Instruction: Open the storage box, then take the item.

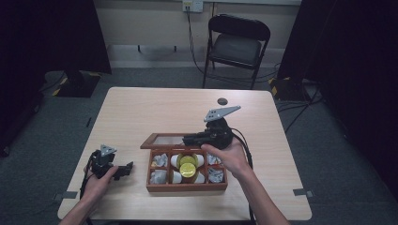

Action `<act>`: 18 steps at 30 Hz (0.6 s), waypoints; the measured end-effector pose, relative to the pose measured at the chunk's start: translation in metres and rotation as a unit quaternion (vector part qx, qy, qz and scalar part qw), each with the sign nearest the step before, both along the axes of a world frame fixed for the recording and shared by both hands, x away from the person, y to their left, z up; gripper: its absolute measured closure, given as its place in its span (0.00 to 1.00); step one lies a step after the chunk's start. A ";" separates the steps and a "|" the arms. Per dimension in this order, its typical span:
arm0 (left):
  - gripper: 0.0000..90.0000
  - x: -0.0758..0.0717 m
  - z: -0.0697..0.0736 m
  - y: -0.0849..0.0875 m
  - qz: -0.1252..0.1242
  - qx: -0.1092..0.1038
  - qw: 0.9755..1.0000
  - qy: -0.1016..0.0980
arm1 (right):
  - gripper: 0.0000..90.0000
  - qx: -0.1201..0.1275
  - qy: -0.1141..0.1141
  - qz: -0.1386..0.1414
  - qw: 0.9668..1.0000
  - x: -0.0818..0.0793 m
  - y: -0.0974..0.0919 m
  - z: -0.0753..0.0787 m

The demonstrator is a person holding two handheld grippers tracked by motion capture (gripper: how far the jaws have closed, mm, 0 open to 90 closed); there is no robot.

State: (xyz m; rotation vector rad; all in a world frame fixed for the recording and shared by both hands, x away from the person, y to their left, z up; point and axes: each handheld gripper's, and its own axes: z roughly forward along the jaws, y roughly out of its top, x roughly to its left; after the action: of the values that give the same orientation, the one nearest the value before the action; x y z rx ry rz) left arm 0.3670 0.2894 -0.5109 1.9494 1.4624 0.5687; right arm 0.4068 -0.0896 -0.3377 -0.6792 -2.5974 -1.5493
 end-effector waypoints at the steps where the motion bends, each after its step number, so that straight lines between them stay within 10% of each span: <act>1: 0.00 0.000 0.000 0.000 0.000 0.000 1.000 0.000 | 0.91 -0.001 -0.002 -0.001 1.000 0.001 0.000 0.002; 18: 0.08 -0.003 0.006 0.004 -0.013 0.002 1.000 0.014 | 0.91 -0.001 0.008 -0.002 1.000 0.003 0.000 0.003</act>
State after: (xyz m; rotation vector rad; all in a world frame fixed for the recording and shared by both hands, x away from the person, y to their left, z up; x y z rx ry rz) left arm 0.3644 0.2931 -0.5052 1.9843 1.4529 0.5363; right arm 0.4102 -0.0894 -0.3352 -0.6942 -2.5873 -1.5353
